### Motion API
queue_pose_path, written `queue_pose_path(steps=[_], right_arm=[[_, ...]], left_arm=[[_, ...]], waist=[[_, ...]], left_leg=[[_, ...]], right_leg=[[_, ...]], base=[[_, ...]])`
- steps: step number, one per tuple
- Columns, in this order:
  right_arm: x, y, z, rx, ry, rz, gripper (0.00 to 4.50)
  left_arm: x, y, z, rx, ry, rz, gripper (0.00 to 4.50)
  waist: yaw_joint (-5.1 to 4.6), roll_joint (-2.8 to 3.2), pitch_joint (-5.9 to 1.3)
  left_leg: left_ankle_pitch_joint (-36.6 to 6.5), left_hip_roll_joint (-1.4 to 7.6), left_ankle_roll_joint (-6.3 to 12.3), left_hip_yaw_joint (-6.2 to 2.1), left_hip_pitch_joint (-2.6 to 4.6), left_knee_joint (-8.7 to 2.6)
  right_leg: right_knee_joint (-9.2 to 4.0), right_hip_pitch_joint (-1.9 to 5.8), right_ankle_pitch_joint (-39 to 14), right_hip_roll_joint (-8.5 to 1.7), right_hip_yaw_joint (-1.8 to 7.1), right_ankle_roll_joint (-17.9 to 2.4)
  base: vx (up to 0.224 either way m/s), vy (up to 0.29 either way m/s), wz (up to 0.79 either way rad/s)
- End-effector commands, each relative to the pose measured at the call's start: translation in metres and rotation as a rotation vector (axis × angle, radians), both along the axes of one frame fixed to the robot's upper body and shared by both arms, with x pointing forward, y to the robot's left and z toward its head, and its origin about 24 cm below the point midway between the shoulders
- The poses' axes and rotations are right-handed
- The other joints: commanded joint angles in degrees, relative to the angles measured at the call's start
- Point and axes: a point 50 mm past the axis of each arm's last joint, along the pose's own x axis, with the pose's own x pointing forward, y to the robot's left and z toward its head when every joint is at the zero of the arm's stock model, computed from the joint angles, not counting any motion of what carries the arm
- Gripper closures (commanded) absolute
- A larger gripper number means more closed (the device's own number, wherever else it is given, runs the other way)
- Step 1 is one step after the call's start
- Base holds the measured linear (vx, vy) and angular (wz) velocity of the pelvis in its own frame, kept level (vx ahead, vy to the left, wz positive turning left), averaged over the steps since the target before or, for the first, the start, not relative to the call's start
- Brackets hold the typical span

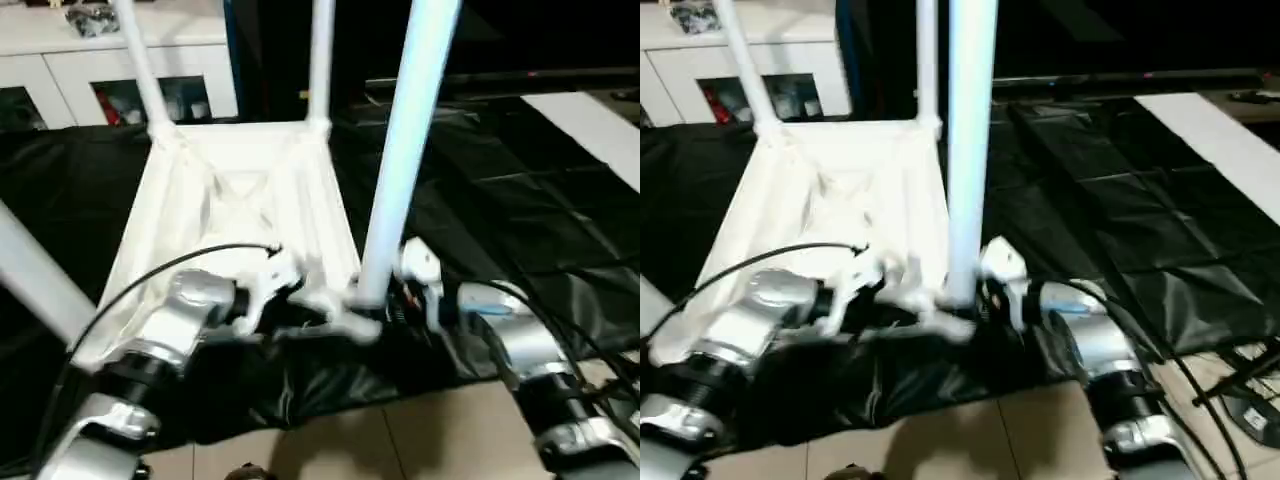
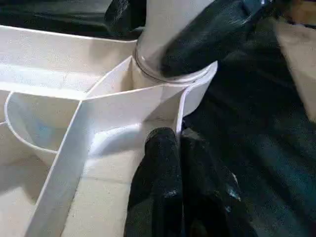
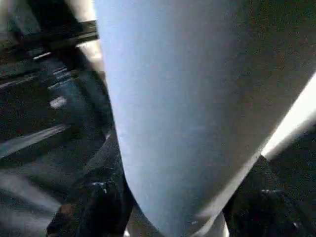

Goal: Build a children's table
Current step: Rotate leg to tighten

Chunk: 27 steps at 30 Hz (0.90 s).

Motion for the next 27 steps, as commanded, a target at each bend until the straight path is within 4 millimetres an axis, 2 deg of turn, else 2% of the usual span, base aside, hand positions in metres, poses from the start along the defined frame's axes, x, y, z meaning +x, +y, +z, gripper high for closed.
queue_pose_path(steps=[1,4,8,11,12,13,15,16,17,19,20,22,23,24,25,26,27], right_arm=[[-0.019,0.032,-0.038,-0.031,0.169,0.015,2.53],[-0.013,0.038,-0.04,-0.035,0.185,-0.111,2.53],[-0.006,0.047,-0.037,-0.027,0.166,-0.21,2.53],[-0.005,0.05,-0.033,-0.012,0.154,-0.202,2.53],[-0.004,0.051,-0.032,0.003,0.154,-0.198,2.18],[-0.004,0.049,-0.03,0.013,0.157,-0.192,2.18],[-0.004,0.049,-0.03,0.013,0.16,-0.192,1.81],[-0.004,0.048,-0.029,0.014,0.16,-0.184,1.81],[-0.004,0.045,-0.028,0.01,0.153,-0.17,1.79],[-0.005,0.043,-0.027,-0.002,0.134,-0.151,1.64],[-0.006,0.039,-0.024,-0.013,0.108,-0.117,1.39],[-0.008,0.036,-0.022,-0.004,0.102,-0.095,1.34],[-0.012,0.025,-0.017,0.011,0.081,-0.037,1.34],[-0.013,0.023,-0.015,0.013,0.075,-0.024,1.34],[-0.016,0.013,-0.011,0.018,0.063,0.009,1.34],[-0.02,0.003,-0.007,0.024,0.054,0.034,1.34],[-0.021,-0.005,-0.005,0.028,0.053,0.042,1.34]], left_arm=[[0.017,-0.01,0.021,-0.06,-0.121,0.209,4.5],[0.015,-0.021,0.023,-0.08,-0.131,0.243,4.5],[0.012,-0.036,0.024,-0.1,-0.14,0.256,4.5],[0.011,-0.039,0.024,-0.106,-0.139,0.241,4.5],[0.011,-0.04,0.024,-0.102,-0.139,0.233,4.5],[0.011,-0.039,0.024,-0.094,-0.14,0.223,4.5],[0.011,-0.038,0.024,-0.09,-0.142,0.221,4.5],[0.011,-0.036,0.023,-0.086,-0.142,0.219,4.5],[0.01,-0.034,0.023,-0.081,-0.143,0.208,4.5],[0.01,-0.032,0.022,-0.075,-0.143,0.202,4.5],[0.009,-0.028,0.022,-0.071,-0.147,0.18,4.5],[0.009,-0.026,0.022,-0.067,-0.148,0.167,4.5],[0.009,-0.021,0.02,-0.053,-0.154,0.126,4.5],[0.009,-0.02,0.02,-0.051,-0.155,0.115,4.5],[0.008,-0.017,0.02,-0.049,-0.155,0.081,4.5],[0.006,-0.015,0.02,-0.053,-0.158,0.038,4.5],[0.005,-0.014,0.019,-0.057,-0.155,0.01,4.5]], waist=[[-0.46,-0.15,-2.21],[-1.6,-0.29,-2.19],[-2.22,-0.16,-2.35],[-2.38,-0.1,-2.49],[-2.35,-0.06,-2.54],[-2.37,-0.14,-2.56],[-2.31,-0.15,-2.54],[-2.32,-0.16,-2.52],[-2.26,-0.53,-2.49],[-2.12,-0.45,-2.46],[-2.08,-0.66,-2.45],[-1.85,-0.58,-2.54],[-1.82,-0.48,-2.6],[-1.55,-0.07,-2.61],[-1.48,-0.12,-2.71],[-1.01,0.01,-2.82],[-0.71,0.12,-2.85]], left_leg=[[-22.66,3.75,-2.54,-2.67,1.3,-4.59],[-23.91,3.62,-2.87,-3.01,0.97,-4.84],[-23.76,3.62,-2.54,-2.84,1.12,-4.77],[-22.48,3.57,-1.86,-2.63,1.03,-4.71],[-21.77,3.59,-1.65,-2.5,1.01,-4.7],[-21.34,3.58,-1.52,-2.44,0.92,-4.71],[-20.7,3.56,-1.17,-2.27,0.97,-4.64],[-20.74,3.54,-1.09,-2.24,0.97,-4.62],[-20.8,3.54,-0.84,-2.21,0.96,-4.58],[-20.73,3.57,-0.64,-2.28,0.92,-4.55],[-20.39,3.6,-0.6,-2.28,0.91,-4.59],[-19.45,3.67,-0.25,-2.21,0.86,-4.52],[-18.75,3.64,-0.05,-2.15,0.84,-4.52],[-18.46,3.61,0.1,-2.25,0.87,-4.51],[-18.35,3.73,0.21,-2.03,1.04,-4.41],[-17.69,3.78,0.76,-1.85,1.31,-4.18],[-16.6,3.7,1.32,-1.81,1.03,-4.13]], right_leg=[[-6.2,0.65,-29.29,-5.06,2.54,-8.49],[-6.43,0.65,-30.03,-4.89,2.39,-7.19],[-6.5,0.28,-26.91,-4.73,2.56,-7.75],[-6.3,0.47,-23.31,-4.53,2.62,-8.46],[-6.18,0.49,-21.24,-4.44,2.67,-8.9],[-6.09,0.57,-20.3,-4.39,2.67,-9.12],[-5.97,0.61,-18.71,-4.4,2.71,-9.8],[-5.98,0.61,-18.95,-4.41,2.71,-9.84],[-6.09,0.65,-19.9,-4.49,2.71,-9.7],[-6.22,0.65,-21.67,-4.69,2.74,-9.17],[-6.28,0.63,-22.09,-4.65,2.69,-8.86],[-6.16,0.67,-20.87,-4.63,2.81,-8.51],[-6.05,0.72,-19.28,-4.5,2.76,-9.06],[-6.09,0.83,-18.98,-4.51,2.75,-8.78],[-6.06,0.77,-18.02,-4.4,2.82,-8.85],[-5.83,0.69,-15.71,-4.3,2.94,-9.26],[-5.66,0.96,-13.96,-4.27,2.94,-9.72]], base=[[0.0,0.0,0.0],[0.0,0.0,0.0],[0.0,0.0,0.0],[0.0,0.0,0.0],[0.0,0.0,0.0],[0.0,0.0,0.0],[0.0,0.0,0.0],[0.0,0.0,0.0],[0.0,0.0,0.0],[0.0,0.0,0.0],[0.0,0.0,0.0],[0.0,0.0,0.0],[0.0,0.0,0.0],[0.0,0.0,0.0],[0.0,0.0,0.0],[0.0,0.0,0.0],[0.0,0.0,0.0]])
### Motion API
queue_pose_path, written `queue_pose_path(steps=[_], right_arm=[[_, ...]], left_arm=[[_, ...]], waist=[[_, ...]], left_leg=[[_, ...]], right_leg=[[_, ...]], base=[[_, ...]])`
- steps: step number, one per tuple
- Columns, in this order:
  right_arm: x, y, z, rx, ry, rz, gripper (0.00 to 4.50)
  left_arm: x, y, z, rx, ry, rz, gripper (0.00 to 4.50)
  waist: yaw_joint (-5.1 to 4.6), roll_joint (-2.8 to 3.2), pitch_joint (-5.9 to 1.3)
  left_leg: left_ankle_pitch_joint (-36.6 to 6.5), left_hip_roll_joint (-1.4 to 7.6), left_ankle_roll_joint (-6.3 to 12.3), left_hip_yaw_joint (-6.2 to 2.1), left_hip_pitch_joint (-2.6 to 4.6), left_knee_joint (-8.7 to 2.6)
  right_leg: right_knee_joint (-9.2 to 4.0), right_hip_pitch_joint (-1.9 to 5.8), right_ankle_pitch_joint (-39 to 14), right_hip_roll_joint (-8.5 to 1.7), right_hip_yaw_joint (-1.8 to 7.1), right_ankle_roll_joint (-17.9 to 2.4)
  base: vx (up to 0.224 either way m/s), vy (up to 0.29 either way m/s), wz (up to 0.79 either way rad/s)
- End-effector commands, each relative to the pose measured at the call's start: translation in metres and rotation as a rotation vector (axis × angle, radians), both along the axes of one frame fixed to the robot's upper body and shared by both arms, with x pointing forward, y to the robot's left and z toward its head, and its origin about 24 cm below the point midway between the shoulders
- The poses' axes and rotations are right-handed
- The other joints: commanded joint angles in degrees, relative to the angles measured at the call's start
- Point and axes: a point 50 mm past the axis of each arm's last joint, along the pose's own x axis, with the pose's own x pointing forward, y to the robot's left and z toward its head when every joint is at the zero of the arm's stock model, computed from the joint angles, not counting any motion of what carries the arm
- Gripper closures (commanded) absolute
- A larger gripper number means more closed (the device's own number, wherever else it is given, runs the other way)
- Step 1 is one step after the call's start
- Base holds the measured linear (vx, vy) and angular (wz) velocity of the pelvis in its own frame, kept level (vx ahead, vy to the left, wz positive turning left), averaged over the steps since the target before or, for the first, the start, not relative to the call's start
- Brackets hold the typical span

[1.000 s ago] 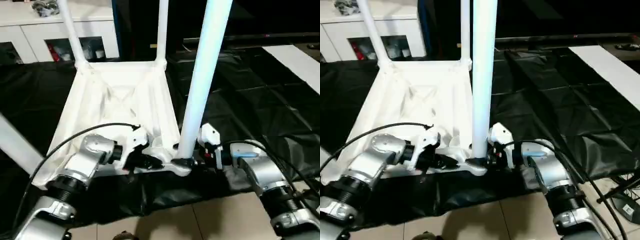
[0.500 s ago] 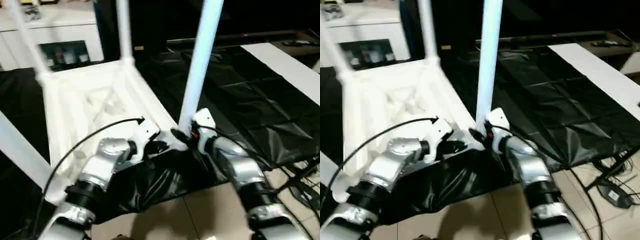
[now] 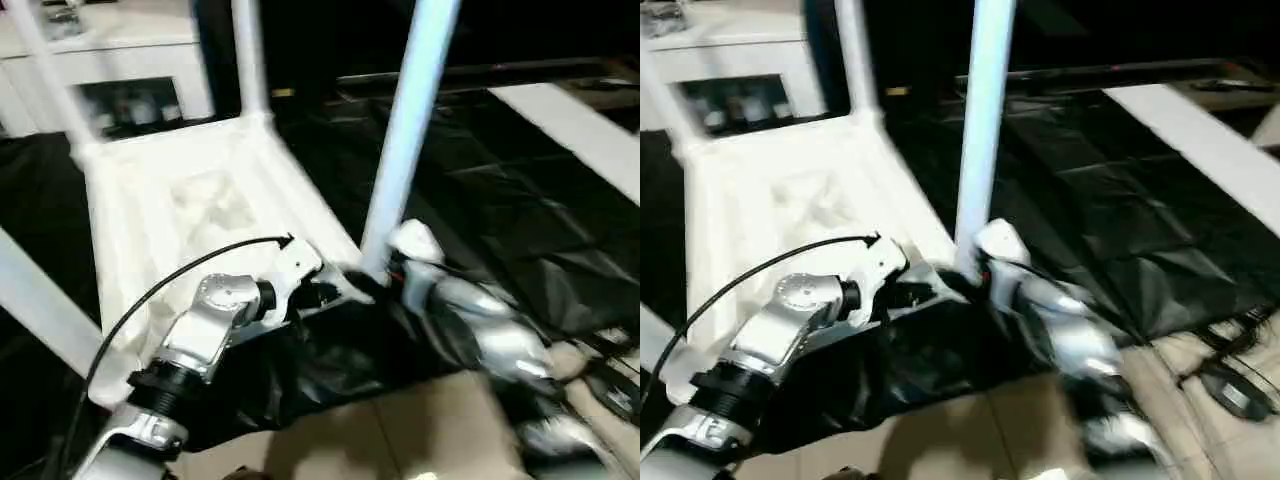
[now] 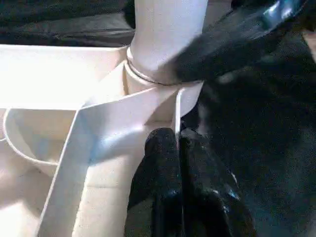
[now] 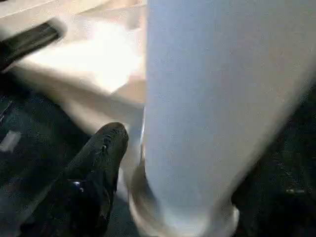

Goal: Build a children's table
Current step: Rotate leg to tighten

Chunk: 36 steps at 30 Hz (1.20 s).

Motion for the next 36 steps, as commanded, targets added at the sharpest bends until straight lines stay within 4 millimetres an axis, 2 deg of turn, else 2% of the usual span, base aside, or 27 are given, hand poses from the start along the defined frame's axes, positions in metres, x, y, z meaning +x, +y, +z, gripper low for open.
queue_pose_path(steps=[1,2,3,4,5,6,7,9,12,13,14,17,19,20,21,22,23,24,25,28,29,30,31,33,34,35,36], right_arm=[[-0.021,-0.008,-0.003,0.035,0.074,0.164,1.34],[-0.024,-0.019,0.001,0.038,0.074,0.172,1.34],[-0.026,-0.028,0.004,0.038,0.075,0.177,1.34],[-0.029,-0.04,0.008,0.036,0.075,0.173,1.34],[-0.032,-0.054,0.014,0.043,0.077,0.165,1.34],[-0.032,-0.054,0.014,0.043,0.077,0.165,1.34],[-0.037,-0.072,0.021,0.049,0.082,0.144,1.34],[-0.038,-0.081,0.023,0.044,0.076,0.115,1.34],[-0.037,-0.095,0.026,0.032,0.062,0.037,1.34],[-0.036,-0.098,0.027,0.027,0.054,0.011,1.34],[-0.034,-0.1,0.029,0.035,0.041,-0.069,1.34],[-0.034,-0.097,0.027,0.033,0.033,-0.129,1.34],[-0.031,-0.097,0.024,0.024,0.036,-0.207,1.32],[-0.029,-0.097,0.022,0.018,0.035,-0.245,1.32],[-0.025,-0.099,0.02,0.02,0.032,-0.317,1.15],[-0.024,-0.099,0.02,0.024,0.031,-0.356,1.04],[-0.021,-0.1,0.019,0.037,0.026,-0.443,0.94],[-0.021,-0.1,0.019,0.037,0.018,-0.475,0.84],[-0.021,-0.1,0.019,0.036,0.015,-0.479,0.84],[-0.026,-0.093,0.019,0.044,-0.014,-0.527,0.54],[-0.027,-0.091,0.02,0.048,-0.024,-0.537,0.4],[-0.028,-0.089,0.021,0.05,-0.04,-0.549,0.4],[-0.029,-0.086,0.022,0.056,-0.059,-0.562,0.17],[-0.032,-0.078,0.027,0.079,-0.111,-0.595,0.04],[-0.034,-0.075,0.029,0.089,-0.135,-0.608,0.04],[-0.035,-0.072,0.028,0.092,-0.137,-0.636,0.0],[-0.037,-0.068,0.026,0.075,-0.138,-0.667,0.0]], left_arm=[[0.003,-0.001,0.016,-0.064,-0.07,-0.11,4.5],[0.001,0.001,0.015,-0.06,-0.061,-0.144,4.5],[0.0,0.001,0.015,-0.056,-0.056,-0.171,4.5],[-0.002,0.003,0.014,-0.051,-0.046,-0.196,4.5],[-0.002,0.003,0.014,-0.054,-0.045,-0.215,4.5],[-0.002,0.003,0.014,-0.054,-0.045,-0.215,4.5],[-0.002,0.004,0.015,-0.061,-0.044,-0.231,4.5],[-0.003,0.005,0.016,-0.068,-0.037,-0.249,4.5],[-0.005,0.006,0.016,-0.07,-0.035,-0.266,4.5],[-0.006,0.006,0.015,-0.072,-0.036,-0.273,4.5],[-0.009,0.007,0.015,-0.085,-0.034,-0.277,4.5],[-0.011,0.009,0.017,-0.116,-0.028,-0.263,4.5],[-0.011,0.011,0.022,-0.14,-0.038,-0.233,3.95],[-0.011,0.012,0.024,-0.147,-0.046,-0.218,3.95],[-0.01,0.013,0.03,-0.183,-0.067,-0.186,3.95],[-0.01,0.014,0.034,-0.204,-0.076,-0.169,3.92],[-0.01,0.016,0.043,-0.253,-0.109,-0.122,3.66],[-0.01,0.018,0.047,-0.276,-0.137,-0.086,3.54],[-0.01,0.018,0.048,-0.28,-0.145,-0.077,3.54],[-0.007,0.026,0.056,-0.325,-0.25,0.127,3.48],[-0.006,0.028,0.058,-0.331,-0.275,0.182,3.2],[-0.005,0.031,0.058,-0.34,-0.288,0.266,3.2],[-0.005,0.036,0.057,-0.328,-0.297,0.36,3.1],[-0.007,0.047,0.05,-0.293,-0.276,0.574,3.03],[-0.009,0.052,0.046,-0.28,-0.262,0.656,3.03],[-0.013,0.057,0.044,-0.285,-0.265,0.715,2.75],[-0.016,0.062,0.043,-0.303,-0.302,0.763,2.75]], waist=[[0.0,-0.11,-3.13],[0.6,-0.26,-3.3],[0.96,-0.22,-3.39],[1.06,0.18,-3.55],[1.23,0.11,-3.67],[1.3,0.05,-3.68],[1.38,-0.07,-3.88],[1.61,-0.1,-4.08],[1.64,-0.11,-3.81],[1.55,0.09,-3.51],[1.57,0.21,-3.47],[1.38,-0.36,-3.28],[1.3,-0.27,-3.34],[1.19,-0.22,-3.39],[1.21,-0.55,-3.45],[1.25,-0.34,-3.45],[1.24,-0.37,-3.5],[1.13,-0.86,-3.44],[1.14,-0.72,-3.36],[0.96,-0.82,-3.41],[0.87,-0.83,-3.39],[0.88,-0.79,-3.29],[0.79,-0.8,-3.34],[0.5,-0.99,-3.19],[0.34,-0.83,-3.17],[0.21,-0.96,-3.06],[0.04,-0.94,-3.04]], left_leg=[[-15.7,3.7,1.47,-1.72,1.13,-3.84],[-13.76,3.8,2.59,-1.63,1.27,-3.58],[-11.67,3.87,3.57,-1.45,1.23,-3.25],[-9.24,3.78,4.37,-1.55,0.55,-3.15],[-8.6,3.85,4.73,-1.49,0.57,-3.02],[-8.31,3.86,5.11,-1.45,0.6,-2.87],[-7.28,3.91,5.65,-1.43,0.52,-2.66],[-5.55,3.82,6.89,-1.34,0.29,-2.19],[-6.62,3.65,6.93,-1.26,0.0,-2.05],[-9.22,3.67,5.72,-1.27,0.11,-2.21],[-10.07,3.73,5.18,-1.31,0.22,-2.27],[-12.44,3.86,3.17,-1.5,0.37,-2.74],[-12.08,3.85,2.73,-1.58,0.37,-2.8],[-11.74,3.78,2.44,-1.54,0.41,-2.79],[-10.98,3.76,2.12,-1.49,0.3,-2.72],[-10.94,3.81,1.95,-1.52,0.31,-2.77],[-10.69,3.89,1.76,-1.51,0.48,-2.69],[-9.88,3.75,2.05,-1.45,0.24,-2.66],[-9.99,3.73,2.06,-1.46,0.23,-2.67],[-9.54,3.51,3.0,-1.41,0.13,-2.45],[-9.52,3.65,3.0,-1.42,0.09,-2.47],[-9.61,3.51,3.03,-1.41,0.01,-2.44],[-9.92,3.59,2.96,-1.47,0.08,-2.48],[-10.99,3.59,2.62,-1.57,0.0,-2.62],[-11.33,3.81,2.32,-1.54,0.0,-2.75],[-11.73,3.62,2.24,-1.62,-0.06,-2.74],[-12.09,3.44,2.11,-1.64,-0.09,-2.81]], right_leg=[[-4.7,1.3,-13.31,-4.29,2.87,-10.4],[-4.46,1.55,-10.27,-4.18,2.85,-10.58],[-3.84,1.56,-5.78,-4.01,2.77,-12.09],[-3.23,2.03,-2.53,-4.05,2.45,-13.35],[-3.14,2.03,-1.3,-4.06,2.37,-13.66],[-3.05,2.02,-0.37,-4.05,2.37,-14.04],[-2.66,2.1,1.53,-4.12,2.25,-15.02],[-2.34,2.1,4.09,-4.15,2.18,-16.1],[-2.66,1.84,0.92,-4.23,2.15,-15.96],[-3.25,1.63,-4.57,-4.24,2.18,-15.29],[-3.39,1.56,-6.32,-4.27,2.19,-14.99],[-3.79,1.43,-11.87,-4.28,2.27,-13.19],[-3.66,1.33,-12.13,-4.34,2.34,-12.87],[-3.63,1.22,-11.98,-4.3,2.34,-12.83],[-3.42,1.29,-10.86,-4.37,2.35,-13.25],[-3.33,1.25,-10.48,-4.45,2.37,-13.61],[-3.14,1.13,-9.32,-4.32,2.34,-14.12],[-3.0,1.26,-7.92,-4.22,2.31,-14.3],[-2.99,1.23,-8.03,-4.22,2.3,-14.2],[-3.15,1.44,-8.14,-4.07,2.35,-12.17],[-3.15,1.44,-7.99,-4.04,2.41,-11.95],[-3.27,1.43,-8.38,-4.0,2.39,-11.6],[-3.35,1.41,-8.85,-3.99,2.37,-11.26],[-3.58,1.36,-10.67,-3.89,2.36,-10.23],[-3.52,1.34,-10.84,-3.89,2.42,-10.02],[-3.72,1.24,-12.05,-3.85,2.35,-9.52],[-4.03,1.14,-13.81,-3.81,2.35,-8.84]], base=[[0.0,0.0,0.0],[0.0,0.0,0.0],[0.0,0.0,0.0],[0.0,0.0,0.0],[0.0,0.0,0.0],[0.0,0.0,0.0],[0.0,0.0,0.0],[0.0,0.0,0.0],[0.0,0.0,0.0],[0.0,0.0,0.0],[0.0,0.0,0.0],[0.0,0.0,0.0],[0.0,0.0,0.0],[0.0,0.0,0.0],[0.0,0.0,0.0],[0.0,0.0,0.0],[0.0,0.0,0.0],[0.0,0.0,0.0],[0.0,0.0,0.0],[0.0,0.0,0.0],[0.0,0.0,0.0],[0.0,0.0,0.0],[0.0,0.0,0.0],[0.0,0.0,0.0],[0.0,0.0,0.0],[0.0,0.0,0.0],[0.0,0.0,0.0]])
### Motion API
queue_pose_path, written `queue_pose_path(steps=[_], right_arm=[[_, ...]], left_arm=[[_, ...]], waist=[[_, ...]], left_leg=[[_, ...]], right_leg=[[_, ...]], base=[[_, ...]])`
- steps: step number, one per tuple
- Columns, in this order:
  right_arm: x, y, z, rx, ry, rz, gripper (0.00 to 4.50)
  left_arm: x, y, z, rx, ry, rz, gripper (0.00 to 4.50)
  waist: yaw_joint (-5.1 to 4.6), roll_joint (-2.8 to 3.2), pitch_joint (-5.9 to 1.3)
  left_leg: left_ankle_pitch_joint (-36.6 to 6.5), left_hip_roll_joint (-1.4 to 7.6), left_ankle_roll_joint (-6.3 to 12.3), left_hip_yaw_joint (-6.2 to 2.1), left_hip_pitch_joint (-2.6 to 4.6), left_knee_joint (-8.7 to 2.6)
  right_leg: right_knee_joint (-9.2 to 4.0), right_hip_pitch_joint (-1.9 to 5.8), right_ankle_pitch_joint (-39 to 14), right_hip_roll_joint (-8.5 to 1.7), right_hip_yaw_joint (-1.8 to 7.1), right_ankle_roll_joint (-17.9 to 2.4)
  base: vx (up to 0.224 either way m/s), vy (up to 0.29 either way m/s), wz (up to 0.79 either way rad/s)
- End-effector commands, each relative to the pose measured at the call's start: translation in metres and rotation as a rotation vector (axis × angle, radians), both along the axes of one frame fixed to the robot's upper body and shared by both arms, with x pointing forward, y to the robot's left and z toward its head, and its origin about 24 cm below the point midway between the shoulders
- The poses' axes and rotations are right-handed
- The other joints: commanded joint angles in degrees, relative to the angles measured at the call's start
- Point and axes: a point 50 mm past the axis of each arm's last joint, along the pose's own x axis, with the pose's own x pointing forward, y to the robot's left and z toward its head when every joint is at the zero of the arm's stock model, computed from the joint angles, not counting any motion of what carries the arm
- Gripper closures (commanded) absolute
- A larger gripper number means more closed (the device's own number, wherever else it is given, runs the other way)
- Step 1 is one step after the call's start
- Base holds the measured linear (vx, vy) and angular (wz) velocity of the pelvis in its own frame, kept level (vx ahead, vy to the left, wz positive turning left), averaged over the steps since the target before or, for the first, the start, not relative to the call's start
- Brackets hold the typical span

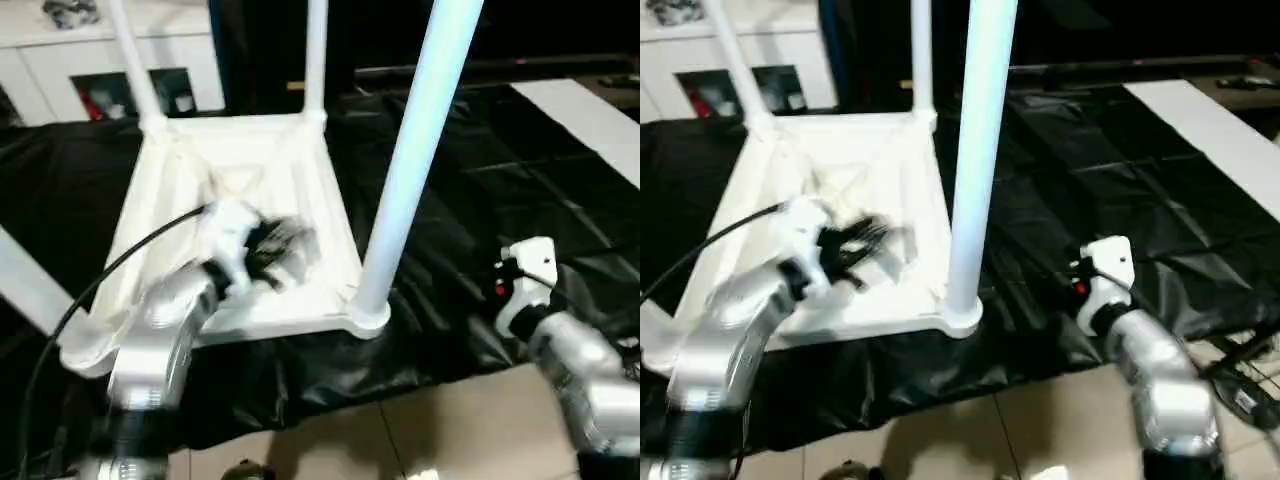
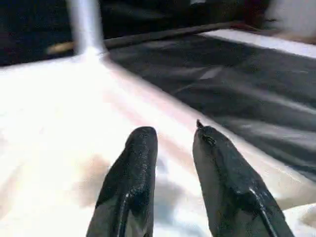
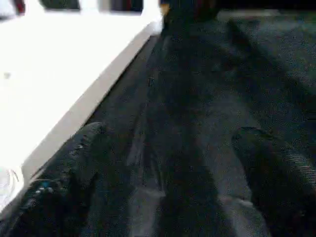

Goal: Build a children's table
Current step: Rotate leg to tighten

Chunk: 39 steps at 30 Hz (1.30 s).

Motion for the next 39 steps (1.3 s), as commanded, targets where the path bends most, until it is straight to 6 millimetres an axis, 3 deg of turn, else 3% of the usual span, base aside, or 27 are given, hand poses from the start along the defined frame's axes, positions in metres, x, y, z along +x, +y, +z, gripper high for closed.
queue_pose_path(steps=[1,7,8,9,10,11,12,13,14,15,16,17,18,19,20,21,22,23,25,26,27,28,29,31,33,35,39], right_arm=[[-0.005,0.005,0.002,-0.034,-0.026,-0.065,0.0],[-0.014,0.017,-0.011,-0.073,-0.018,-0.06,0.0],[-0.013,0.018,-0.012,-0.081,-0.015,-0.051,0.0],[-0.013,0.018,-0.011,-0.087,-0.022,-0.048,0.0],[-0.012,0.017,-0.009,-0.096,-0.034,-0.05,0.0],[-0.012,0.016,-0.008,-0.099,-0.037,-0.052,0.0],[-0.012,0.016,-0.008,-0.099,-0.037,-0.052,0.0],[-0.011,0.012,-0.009,-0.102,-0.036,-0.08,0.0],[-0.011,0.009,-0.009,-0.1,-0.04,-0.097,0.0],[-0.011,0.006,-0.01,-0.076,-0.028,-0.124,0.0],[-0.01,0.003,-0.012,-0.078,-0.017,-0.141,0.0],[-0.01,0.0,-0.014,-0.096,-0.005,-0.155,0.0],[-0.011,-0.001,-0.014,-0.102,-0.006,-0.153,0.0],[-0.012,0.0,-0.014,-0.097,-0.006,-0.145,0.0],[-0.012,0.001,-0.015,-0.094,-0.006,-0.141,0.0],[-0.013,0.002,-0.015,-0.088,-0.006,-0.13,0.0],[-0.014,0.003,-0.015,-0.085,-0.005,-0.124,0.0],[-0.016,0.004,-0.016,-0.084,-0.005,-0.114,0.0],[-0.018,0.006,-0.017,-0.081,-0.002,-0.103,0.0],[-0.02,0.007,-0.019,-0.061,0.005,-0.089,0.0],[-0.022,0.008,-0.02,-0.046,0.011,-0.08,0.0],[-0.025,0.009,-0.021,-0.043,0.024,-0.06,0.0],[-0.028,0.008,-0.022,-0.04,0.029,-0.042,0.0],[-0.031,0.008,-0.022,-0.04,0.027,-0.019,0.0],[-0.032,0.008,-0.022,-0.041,0.026,-0.002,0.0],[-0.039,0.007,-0.022,-0.064,0.028,0.099,0.0],[-0.048,0.001,-0.016,-0.07,0.038,0.248,0.0]], left_arm=[[-0.009,0.016,-0.002,-0.035,-0.052,0.141,2.75],[-0.034,0.022,-0.02,0.023,-0.033,0.296,2.75],[-0.036,0.021,-0.02,0.039,-0.042,0.329,2.75],[-0.037,0.02,-0.019,0.046,-0.046,0.337,2.75],[-0.039,0.019,-0.017,0.073,-0.059,0.354,2.75],[-0.04,0.019,-0.017,0.089,-0.067,0.36,2.75],[-0.04,0.019,-0.017,0.089,-0.067,0.36,2.75],[-0.043,0.02,-0.018,0.069,-0.072,0.376,2.75],[-0.045,0.021,-0.016,0.033,-0.093,0.391,2.75],[-0.048,0.023,-0.016,0.022,-0.1,0.41,2.75],[-0.051,0.023,-0.015,0.023,-0.111,0.407,2.75],[-0.055,0.023,-0.015,0.041,-0.121,0.395,2.75],[-0.058,0.023,-0.015,0.046,-0.12,0.396,2.75],[-0.06,0.024,-0.016,0.05,-0.117,0.402,2.75],[-0.062,0.024,-0.017,0.052,-0.117,0.404,2.75],[-0.065,0.024,-0.017,0.057,-0.116,0.406,2.75],[-0.067,0.024,-0.017,0.062,-0.116,0.405,2.75],[-0.069,0.027,-0.018,0.085,-0.116,0.415,2.75],[-0.072,0.033,-0.019,0.106,-0.12,0.437,2.75],[-0.074,0.038,-0.017,0.097,-0.128,0.462,2.75],[-0.075,0.042,-0.017,0.087,-0.134,0.477,2.46],[-0.078,0.049,-0.014,0.086,-0.159,0.524,2.46],[-0.082,0.054,-0.012,0.097,-0.179,0.549,2.42],[-0.086,0.057,-0.011,0.102,-0.192,0.575,2.37],[-0.088,0.059,-0.01,0.102,-0.2,0.591,2.13],[-0.097,0.062,-0.008,0.084,-0.221,0.631,2.03],[-0.105,0.062,-0.007,0.056,-0.248,0.66,1.63]], waist=[[-0.02,-1.16,-3.21],[-0.09,-1.06,-2.97],[0.02,-1.28,-2.52],[-0.33,-0.26,-2.76],[-1.29,0.74,-2.67],[-2.26,1.72,-2.49],[-2.26,1.72,-2.49],[-3.07,1.24,-2.05],[-3.34,0.44,-2.24],[-3.91,0.31,-2.32],[-3.81,-0.98,-2.3],[-2.02,-2.81,-1.71],[0.39,-4.21,-1.89],[2.11,-4.96,-2.22],[2.92,-4.87,-2.51],[3.54,-4.74,-2.76],[3.72,-4.97,-3.0],[3.77,-4.74,-2.71],[3.99,-4.08,-2.34],[4.11,-3.33,-2.1],[4.11,-1.89,-2.4],[3.6,-1.1,-2.0],[2.01,0.8,-3.14],[0.99,1.1,-2.59],[0.35,0.46,-2.22],[-0.12,-0.37,-1.73],[-0.45,-1.0,-1.47]], left_leg=[[-12.3,3.14,1.71,-1.79,0.87,-4.05],[-17.75,3.48,-0.05,-2.08,1.49,-4.61],[-18.94,3.06,0.66,-4.15,-0.45,-5.86],[-22.04,3.64,1.82,-6.42,-0.56,-6.51],[-26.62,5.61,2.68,-9.55,0.38,-7.26],[-30.24,7.34,4.07,-13.36,0.75,-8.75],[-30.24,7.34,4.07,-13.36,0.75,-8.75],[-33.04,7.35,6.77,-17.0,1.32,-9.92],[-32.3,7.46,7.43,-17.04,1.86,-9.69],[-28.68,8.83,8.21,-14.98,2.68,-9.23],[-26.25,7.56,10.24,-13.66,1.84,-8.14],[-19.64,-1.13,8.12,-6.7,-0.97,-0.62],[-6.35,-1.89,4.35,-4.61,-0.69,4.67],[-4.13,-1.28,2.78,-5.11,-3.65,4.58],[-5.58,-1.0,3.36,-5.56,-3.74,4.63],[-8.56,-0.77,5.1,-6.66,-3.65,5.77],[-9.01,-0.99,5.78,-7.16,-4.24,6.75],[-9.19,-1.32,5.8,-8.38,-4.77,8.15],[-6.19,-1.84,3.2,-8.81,-3.63,7.6],[-3.88,-1.14,2.0,-8.59,-2.04,4.77],[-3.1,0.49,3.66,-7.89,-0.45,0.95],[-3.66,1.67,5.19,-7.74,0.71,-0.89],[-10.13,6.11,10.21,-9.08,3.72,-3.71],[-16.02,7.23,9.22,-9.2,3.0,-4.92],[-24.04,5.99,3.6,-8.15,2.46,-5.45],[-29.06,3.81,-1.98,-6.1,2.2,-5.12],[-28.89,3.68,-2.2,-5.55,1.82,-4.93]], right_leg=[[-5.14,2.03,-15.1,-3.68,2.25,-7.96],[-5.59,1.24,-17.3,-3.21,2.42,-5.65],[-4.41,2.74,-15.59,-3.02,0.18,-5.9],[-4.08,3.26,-12.85,-2.52,-1.47,-6.26],[-2.99,2.99,-9.07,-1.35,-2.61,-8.95],[-0.06,2.98,-9.31,-0.08,-3.49,-10.78],[-0.06,2.98,-9.31,-0.08,-3.49,-10.78],[3.42,2.03,-12.71,0.66,-2.64,-12.19],[3.59,1.45,-12.41,0.45,-1.66,-12.24],[2.73,0.86,-10.21,-0.85,-0.24,-14.0],[1.41,1.51,-8.87,-1.9,0.64,-15.69],[-6.91,2.29,-15.5,-5.36,3.25,-17.68],[-8.59,3.26,-32.05,-9.01,4.68,-6.97],[-7.36,5.48,-37.01,-8.84,6.54,8.43],[-6.83,5.56,-35.86,-9.37,7.55,12.77],[-6.22,5.61,-29.49,-11.33,9.45,14.76],[-6.12,6.19,-25.45,-12.14,10.1,13.22],[-5.93,6.51,-15.99,-13.1,10.6,8.15],[-6.06,6.16,-6.54,-11.46,8.12,-1.57],[-6.17,5.41,-5.1,-8.73,6.1,-8.36],[-5.86,5.56,-7.04,-6.18,4.17,-12.98],[-5.91,4.9,-9.56,-4.99,2.86,-13.66],[-2.11,3.05,-8.58,-1.48,0.47,-12.92],[-1.27,2.87,-6.01,-1.35,0.31,-11.39],[-2.86,3.53,-4.66,-2.99,1.33,-9.94],[-4.97,3.57,-16.93,-4.53,2.32,-8.82],[-6.08,3.16,-25.39,-5.0,2.52,-5.55]], base=[[0.0,0.0,0.0],[0.0,0.0,0.0],[0.0,0.0,0.0],[-0.013,-0.013,0.32],[-0.009,-0.049,0.57],[-0.009,-0.049,0.57],[-0.01,-0.099,0.58],[-0.007,-0.148,0.64],[-0.007,-0.148,0.64],[0.007,-0.212,0.52],[-0.005,-0.251,0.28],[-0.005,-0.251,0.28],[0.002,-0.224,-0.01],[0.004,-0.178,-0.14],[0.004,-0.178,-0.14],[-0.016,-0.126,0.03],[-0.003,-0.073,0.07],[-0.003,-0.073,0.07],[0.0,0.0,0.0],[0.0,0.0,0.0],[-0.018,0.115,0.08],[-0.015,0.147,0.1],[-0.015,0.147,0.1],[-0.019,0.144,0.08],[-0.027,0.126,0.05],[-0.031,0.077,0.0],[-0.007,0.016,-0.01]])
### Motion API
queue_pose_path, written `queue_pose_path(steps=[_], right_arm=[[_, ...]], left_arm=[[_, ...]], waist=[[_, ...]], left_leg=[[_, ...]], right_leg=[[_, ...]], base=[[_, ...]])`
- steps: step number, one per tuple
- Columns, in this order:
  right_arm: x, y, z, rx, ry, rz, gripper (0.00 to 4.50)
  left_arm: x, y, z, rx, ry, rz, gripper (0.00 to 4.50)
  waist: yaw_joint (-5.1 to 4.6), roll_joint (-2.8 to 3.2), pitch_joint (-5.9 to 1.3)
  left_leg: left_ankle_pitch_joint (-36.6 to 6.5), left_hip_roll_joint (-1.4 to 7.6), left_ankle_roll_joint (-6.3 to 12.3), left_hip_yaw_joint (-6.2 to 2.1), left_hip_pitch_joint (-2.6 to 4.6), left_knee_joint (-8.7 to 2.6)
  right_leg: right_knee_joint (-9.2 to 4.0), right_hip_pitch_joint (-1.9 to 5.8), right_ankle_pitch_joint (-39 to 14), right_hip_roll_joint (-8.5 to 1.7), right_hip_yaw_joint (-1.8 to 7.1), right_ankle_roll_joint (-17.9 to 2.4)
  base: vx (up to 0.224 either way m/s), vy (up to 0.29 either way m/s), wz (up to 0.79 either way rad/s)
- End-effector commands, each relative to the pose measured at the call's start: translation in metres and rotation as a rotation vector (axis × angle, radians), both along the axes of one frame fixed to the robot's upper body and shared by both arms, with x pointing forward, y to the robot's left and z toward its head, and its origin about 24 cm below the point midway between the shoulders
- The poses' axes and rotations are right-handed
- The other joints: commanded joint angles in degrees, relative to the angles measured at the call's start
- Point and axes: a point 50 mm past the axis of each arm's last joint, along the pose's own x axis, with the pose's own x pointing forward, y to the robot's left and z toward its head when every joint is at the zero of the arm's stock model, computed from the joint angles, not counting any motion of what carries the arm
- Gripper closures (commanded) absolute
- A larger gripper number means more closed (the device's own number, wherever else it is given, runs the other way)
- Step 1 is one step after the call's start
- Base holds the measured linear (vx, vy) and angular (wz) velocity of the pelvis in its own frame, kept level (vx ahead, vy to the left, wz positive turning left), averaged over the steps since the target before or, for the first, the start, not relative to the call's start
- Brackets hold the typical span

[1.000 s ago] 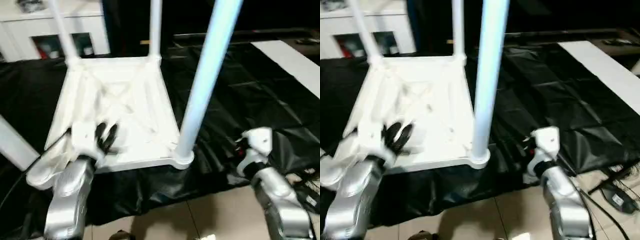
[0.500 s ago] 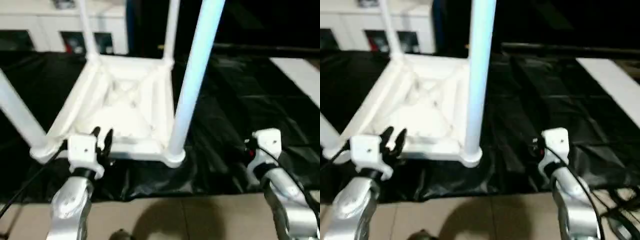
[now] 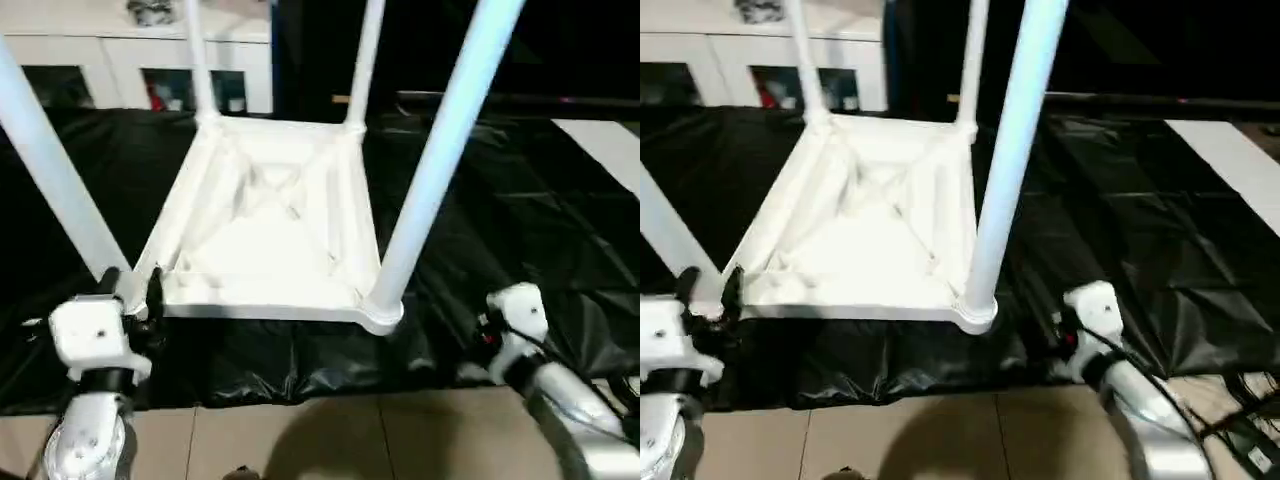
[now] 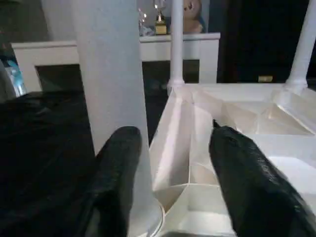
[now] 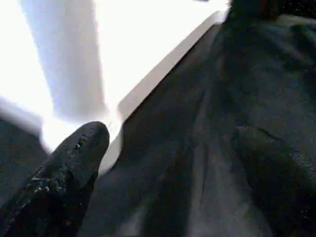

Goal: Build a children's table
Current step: Rotate leg to tighten

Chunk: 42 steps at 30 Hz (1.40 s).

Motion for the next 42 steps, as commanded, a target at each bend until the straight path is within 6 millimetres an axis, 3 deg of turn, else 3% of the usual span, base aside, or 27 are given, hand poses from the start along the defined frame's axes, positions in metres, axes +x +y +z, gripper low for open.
queue_pose_path(steps=[1,4,7,11,13,14,16,17,18,20,21,27,30,35,36,38,42], right_arm=[[-0.002,-0.001,0.014,0.021,-0.034,0.124,0.0],[-0.004,0.002,0.017,0.036,-0.027,0.197,0.0],[-0.003,0.01,0.018,0.05,-0.017,0.266,0.0],[0.014,0.022,0.014,0.019,-0.039,0.259,0.0],[0.028,0.026,0.01,0.002,-0.031,0.208,0.0],[0.034,0.027,0.008,-0.002,-0.03,0.188,0.0],[0.04,0.03,0.007,0.004,-0.033,0.173,0.0],[0.043,0.032,0.007,0.01,-0.036,0.165,0.0],[0.045,0.034,0.007,0.017,-0.035,0.162,0.0],[0.049,0.038,0.005,0.021,-0.031,0.165,0.0],[0.051,0.038,0.004,0.011,-0.033,0.155,0.0],[0.056,0.022,0.005,0.013,-0.052,0.023,0.0],[0.054,0.009,0.003,0.0,-0.051,-0.054,0.0],[0.045,-0.007,0.002,-0.006,-0.045,-0.086,0.0],[0.043,-0.006,0.002,-0.002,-0.042,-0.059,0.0],[0.037,-0.001,0.005,0.013,-0.041,0.018,0.0],[0.028,0.011,0.011,0.046,-0.044,0.161,0.0]], left_arm=[[-0.005,-0.002,0.004,0.01,-0.034,0.015,1.61],[-0.008,0.004,0.002,0.008,-0.032,0.083,1.24],[-0.009,0.011,0.003,0.024,-0.032,0.131,1.17],[-0.007,0.024,0.002,0.019,-0.021,0.209,0.79],[-0.002,0.029,-0.004,0.003,0.013,0.207,0.73],[0.002,0.032,-0.01,-0.007,0.054,0.191,0.62],[0.008,0.034,-0.017,-0.02,0.092,0.161,0.48],[0.013,0.036,-0.021,-0.031,0.113,0.129,0.36],[0.016,0.035,-0.024,-0.035,0.13,0.097,0.32],[0.024,0.037,-0.029,-0.024,0.165,0.03,0.32],[0.028,0.041,-0.031,-0.015,0.195,0.008,0.32],[0.038,0.053,-0.036,-0.045,0.262,0.002,0.32],[0.042,0.054,-0.034,-0.049,0.246,-0.001,0.32],[0.05,0.052,-0.034,-0.096,0.223,-0.035,0.32],[0.051,0.05,-0.033,-0.099,0.221,-0.044,0.59],[0.051,0.048,-0.032,-0.105,0.217,-0.054,0.59],[0.05,0.045,-0.033,-0.122,0.211,-0.055,0.92]], waist=[[-0.38,-0.07,-1.33],[-0.68,-0.22,-1.27],[-0.93,-0.6,-1.35],[-1.33,-0.77,-1.75],[-1.18,-0.81,-1.96],[-1.24,-1.22,-2.47],[-1.18,-0.91,-2.69],[-1.08,-1.33,-2.77],[-0.87,-1.0,-2.87],[-0.75,-1.07,-2.91],[-0.68,-0.75,-2.89],[-0.58,-0.53,-2.51],[-0.2,-0.49,-2.62],[0.38,-0.74,-2.68],[0.41,-0.63,-2.73],[0.32,-0.83,-2.78],[0.45,-0.9,-2.8]], left_leg=[[-26.04,4.92,-1.22,-2.95,0.33,-6.88],[-25.33,4.95,-0.83,-2.85,0.36,-6.73],[-23.98,4.89,-0.16,-2.8,0.36,-6.51],[-20.8,4.7,0.17,-2.73,0.11,-6.33],[-18.07,4.98,0.37,-2.56,0.28,-6.26],[-13.95,4.83,0.99,-2.29,0.16,-6.04],[-11.17,4.62,1.52,-2.14,0.18,-5.81],[-9.4,4.49,2.42,-1.95,0.02,-5.65],[-8.25,4.69,2.68,-1.99,0.19,-5.68],[-7.5,4.84,2.91,-1.87,0.33,-5.69],[-7.82,4.92,2.75,-1.87,0.48,-5.74],[-14.19,5.01,-0.42,-1.77,0.82,-6.4],[-14.38,5.03,-0.75,-1.6,0.87,-6.39],[-13.29,4.97,-0.47,-1.27,0.89,-6.29],[-12.94,5.01,-0.13,-1.26,0.88,-6.21],[-11.62,5.05,0.98,-1.26,0.52,-6.14],[-10.56,5.26,2.61,-1.22,0.61,-5.98]], right_leg=[[-6.23,0.25,-24.84,-6.16,3.64,-4.12],[-6.3,-0.1,-24.62,-6.07,3.7,-4.04],[-6.41,-0.18,-24.71,-6.04,3.67,-4.36],[-6.02,-0.1,-22.45,-5.96,3.42,-5.68],[-5.53,-0.18,-17.12,-5.77,3.48,-6.93],[-4.8,0.26,-9.7,-5.47,3.43,-8.45],[-4.14,0.21,-5.65,-5.39,3.41,-9.21],[-3.97,0.36,-3.1,-5.46,3.43,-9.48],[-3.67,0.41,-1.51,-5.51,3.36,-10.02],[-3.41,0.42,0.11,-5.48,3.32,-10.75],[-3.33,0.37,0.77,-5.49,3.3,-11.15],[-3.79,0.34,-4.95,-5.66,3.49,-11.27],[-3.86,0.34,-5.02,-5.72,3.66,-10.92],[-3.88,0.45,-4.7,-5.72,3.66,-10.66],[-3.8,0.52,-4.07,-5.77,3.65,-10.82],[-3.76,0.79,-2.97,-5.88,3.62,-11.02],[-3.72,0.8,-1.84,-5.88,3.58,-11.17]], base=[[0.0,0.0,0.0],[0.0,0.0,0.0],[0.0,0.0,0.0],[0.0,0.0,0.0],[0.0,0.0,0.0],[0.0,0.0,0.0],[0.0,0.0,0.0],[0.0,0.0,0.0],[0.0,0.0,0.0],[0.0,0.0,0.0],[0.0,0.0,0.0],[0.0,0.0,0.0],[0.0,0.0,0.0],[0.0,0.0,0.0],[0.0,0.0,0.0],[0.0,0.0,0.0],[0.0,0.0,0.0]])
